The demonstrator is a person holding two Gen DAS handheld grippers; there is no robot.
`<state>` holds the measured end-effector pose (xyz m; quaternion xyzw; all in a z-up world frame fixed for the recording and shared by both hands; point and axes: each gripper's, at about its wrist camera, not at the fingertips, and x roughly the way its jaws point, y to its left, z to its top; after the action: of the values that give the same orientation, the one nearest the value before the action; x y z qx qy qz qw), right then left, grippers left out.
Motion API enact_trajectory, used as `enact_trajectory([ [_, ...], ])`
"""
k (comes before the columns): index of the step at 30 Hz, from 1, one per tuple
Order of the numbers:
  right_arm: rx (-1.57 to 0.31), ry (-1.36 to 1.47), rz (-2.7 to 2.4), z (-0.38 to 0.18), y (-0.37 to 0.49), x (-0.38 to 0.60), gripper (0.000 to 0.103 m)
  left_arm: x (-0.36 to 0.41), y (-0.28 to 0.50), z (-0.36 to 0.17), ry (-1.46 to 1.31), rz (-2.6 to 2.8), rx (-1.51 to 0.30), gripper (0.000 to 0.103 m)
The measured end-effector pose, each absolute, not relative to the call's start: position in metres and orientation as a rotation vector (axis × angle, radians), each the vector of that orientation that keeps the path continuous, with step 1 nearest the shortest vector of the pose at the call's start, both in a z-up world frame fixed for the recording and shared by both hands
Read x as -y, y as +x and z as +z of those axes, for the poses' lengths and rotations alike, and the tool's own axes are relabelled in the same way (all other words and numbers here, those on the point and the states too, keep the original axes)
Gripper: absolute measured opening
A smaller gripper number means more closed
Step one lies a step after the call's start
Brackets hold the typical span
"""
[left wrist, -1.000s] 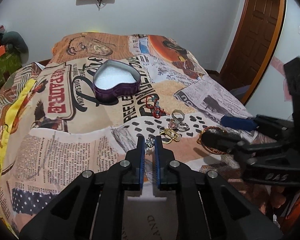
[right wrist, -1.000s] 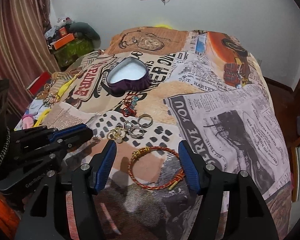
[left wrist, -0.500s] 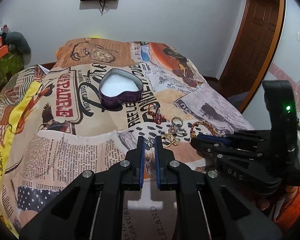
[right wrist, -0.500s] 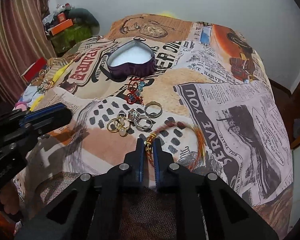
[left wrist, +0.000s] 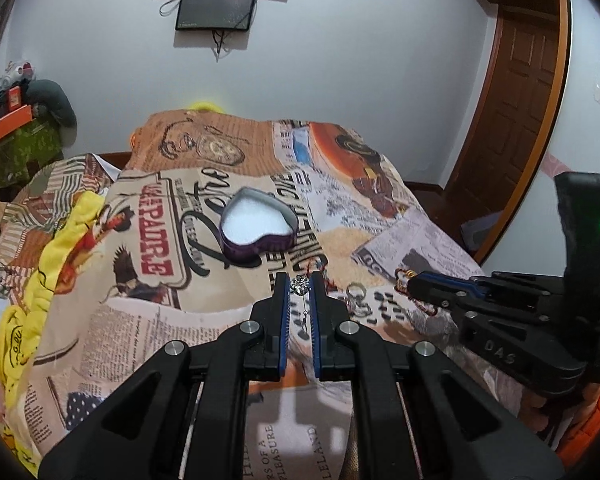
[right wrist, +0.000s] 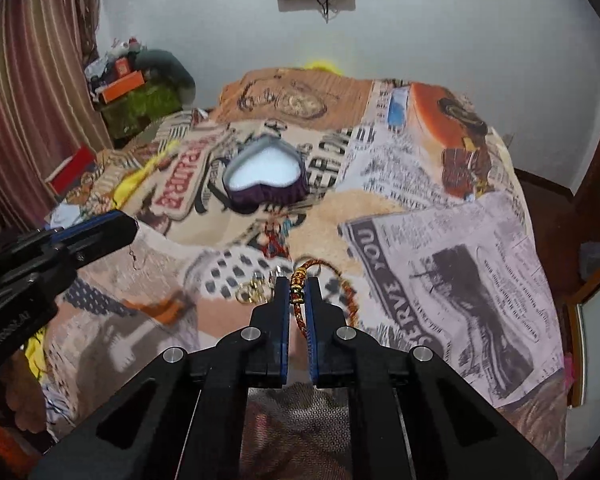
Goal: Organize jewelry
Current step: 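Carry the charm and bracelet to the purple heart tin, left tool releasing the charm inside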
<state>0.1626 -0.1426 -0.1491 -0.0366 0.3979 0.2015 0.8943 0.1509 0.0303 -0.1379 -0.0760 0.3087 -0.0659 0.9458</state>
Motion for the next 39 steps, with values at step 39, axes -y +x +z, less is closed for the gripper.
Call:
enact_trajectory([
  [39, -0.764, -0.046, 0.537, -0.123, 0.290, 0.090, 0.007, -0.078, 0.290, -0.144, -0.135, -0.101, -0.661, 0.008],
])
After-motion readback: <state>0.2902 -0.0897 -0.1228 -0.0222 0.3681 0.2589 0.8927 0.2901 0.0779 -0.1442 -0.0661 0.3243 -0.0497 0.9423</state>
